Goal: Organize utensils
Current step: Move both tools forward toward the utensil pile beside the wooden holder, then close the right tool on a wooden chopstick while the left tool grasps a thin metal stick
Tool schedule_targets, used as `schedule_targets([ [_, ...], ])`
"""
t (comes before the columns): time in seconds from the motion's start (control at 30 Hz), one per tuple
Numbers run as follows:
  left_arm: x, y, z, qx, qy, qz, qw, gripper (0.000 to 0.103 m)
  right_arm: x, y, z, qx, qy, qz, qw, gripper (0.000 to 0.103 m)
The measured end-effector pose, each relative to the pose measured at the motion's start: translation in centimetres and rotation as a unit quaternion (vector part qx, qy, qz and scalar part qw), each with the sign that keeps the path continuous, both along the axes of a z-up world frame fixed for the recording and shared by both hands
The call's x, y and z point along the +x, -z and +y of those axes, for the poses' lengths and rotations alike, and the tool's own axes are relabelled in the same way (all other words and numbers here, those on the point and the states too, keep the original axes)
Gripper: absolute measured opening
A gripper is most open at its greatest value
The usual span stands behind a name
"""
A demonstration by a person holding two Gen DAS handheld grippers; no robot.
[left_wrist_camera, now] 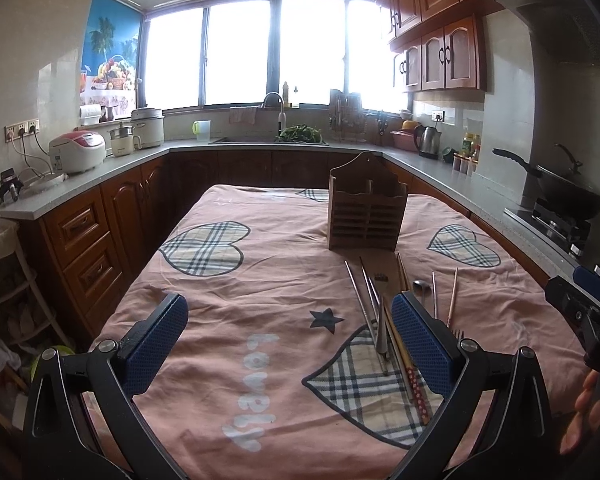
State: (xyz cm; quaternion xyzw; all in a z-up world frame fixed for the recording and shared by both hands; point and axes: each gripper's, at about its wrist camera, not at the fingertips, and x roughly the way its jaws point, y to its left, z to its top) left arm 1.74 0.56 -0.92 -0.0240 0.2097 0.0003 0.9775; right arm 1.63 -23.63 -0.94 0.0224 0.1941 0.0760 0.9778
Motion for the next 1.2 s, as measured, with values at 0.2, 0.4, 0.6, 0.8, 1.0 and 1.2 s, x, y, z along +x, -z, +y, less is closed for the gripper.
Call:
schedule_targets([
  [0.2, 3.3, 0.9, -0.2, 0.005, 0.012, 0.022, 0.9997, 0.103, 2.3, 0.7, -1.0, 0.016, -0.003, 0.028, 0.999, 0.102],
  [0.4, 8.0, 2.4, -0.3, 0.003, 0.023, 0.085, 0.9961, 0.103, 6.1, 1.9, -3.0, 0.042, 0.005, 0.071, 0.997, 0.102],
  [0.6, 13.5, 4.2, -0.5, 0.003, 0.029, 0.155, 0.9874, 0.101, 10.4, 3.7, -4.8, 0.068, 0.011, 0.117, 0.991, 0.089],
  [0.8, 18.0, 5.5, -1.4, -0.018, 0.040, 0.196, 0.9796, 0.094, 14.4, 5.3, -6.2, 0.091, 0.024, 0.162, 0.982, 0.078],
  [1.0, 22.1, 6.5, -3.0, 0.012, 0.053, 0.216, 0.9749, 0.086, 18.1, 6.5, -6.6, 0.099, 0.031, 0.198, 0.975, 0.064],
  [1.2, 25.7, 7.8, -4.4, 0.011, 0.069, 0.244, 0.9674, 0.067, 21.1, 8.5, -7.9, 0.114, 0.058, 0.238, 0.963, 0.047],
])
